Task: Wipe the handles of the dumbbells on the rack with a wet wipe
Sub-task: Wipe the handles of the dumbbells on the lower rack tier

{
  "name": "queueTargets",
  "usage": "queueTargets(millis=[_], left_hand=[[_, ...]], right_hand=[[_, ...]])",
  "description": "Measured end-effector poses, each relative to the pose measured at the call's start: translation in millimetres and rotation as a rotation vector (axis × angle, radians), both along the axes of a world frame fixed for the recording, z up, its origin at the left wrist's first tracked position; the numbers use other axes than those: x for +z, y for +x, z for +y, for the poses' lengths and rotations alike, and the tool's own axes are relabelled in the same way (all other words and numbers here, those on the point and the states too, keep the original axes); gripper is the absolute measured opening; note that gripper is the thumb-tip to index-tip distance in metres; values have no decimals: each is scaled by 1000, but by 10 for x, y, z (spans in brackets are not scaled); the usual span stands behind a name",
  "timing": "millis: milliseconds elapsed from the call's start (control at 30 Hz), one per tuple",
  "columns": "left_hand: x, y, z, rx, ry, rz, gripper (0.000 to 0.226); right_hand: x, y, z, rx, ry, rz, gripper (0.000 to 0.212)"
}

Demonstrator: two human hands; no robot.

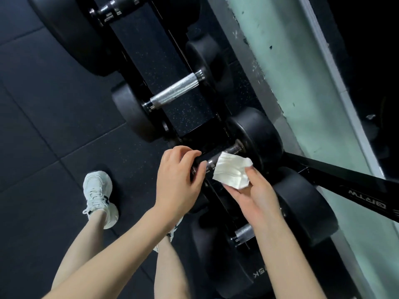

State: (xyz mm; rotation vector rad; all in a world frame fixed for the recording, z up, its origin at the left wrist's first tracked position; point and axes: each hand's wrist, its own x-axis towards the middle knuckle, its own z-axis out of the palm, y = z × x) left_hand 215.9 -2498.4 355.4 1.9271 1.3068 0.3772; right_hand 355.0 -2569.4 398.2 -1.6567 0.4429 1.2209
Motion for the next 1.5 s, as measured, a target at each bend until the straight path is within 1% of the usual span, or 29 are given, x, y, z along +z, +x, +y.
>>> queueTargets(millis=[67,133,200,267,367,433,467,567,633,667,733,833,867,933,967,1033,1167,1233,1300,1367,1433,1500], left_hand=[[164,127,57,-48,-53,-90,38],[233,248,95,-152,-52,-117,38],[216,349,130,-252,-61,-94,41],[160,432,195,-347,-120,-60,41],[54,519,339,-463,-197,20,32],[-2,538,436,-499,-204,66,24],[-23,543,485,-475,-222,64,19],[-85,598,642,-277,-298,-9,10],[-174,724,701,-235,-308,-12,8],[-238,794,707,-238,-305,-2,8],[-396,936,671,-229,-356,-18,14],[-631,1088,518,-276,-549,-43,31],[-677,1109,477,-312,-580,-39,40],[-753,1119,441,-362,-626,-60,56],[-773,1110,437,-380,-658,-75,54],[-791,1101,465,-433,-675,-64,34],[-792,1025,584,-640,-565,7,35],[-820,891,632,-764,-546,101,30],[-850,793,673,-834,-550,190,29],[-828,809,711,-821,-582,194,35],[-799,858,709,-728,-700,147,36],[-770,897,657,-609,-854,89,33]], right_hand=[[17,-31,34,-96,48,40,28],[48,-79,85,-198,60,87,25],[56,-116,150,-327,91,186,24],[40,-155,214,-443,133,274,25],[-78,-206,248,-525,147,292,27],[-133,-239,237,-484,129,237,30],[-148,-259,216,-437,95,167,30],[-172,-344,83,-324,-105,-182,22],[-207,-462,-29,-234,-237,-367,23],[-254,-544,-70,-161,-302,-414,25],[-375,-709,-107,-76,-378,-431,30],[-601,-893,-167,-68,-393,-425,30],[-676,-922,-193,-80,-386,-448,30],[-786,-959,-220,-176,-336,-460,32],[-825,-979,-212,-228,-297,-442,31],[-888,-1021,-138,-297,-238,-426,31],[-987,-1113,-49,-439,-202,-494,31],[-1002,-1136,-58,-463,-185,-525,31],[-1015,-1139,-60,-489,-172,-544,29],[-1027,-1153,-52,-494,-163,-562,30],[-1056,-1172,-55,-505,-157,-573,31],[-1078,-1178,-62,-522,-158,-594,30]])
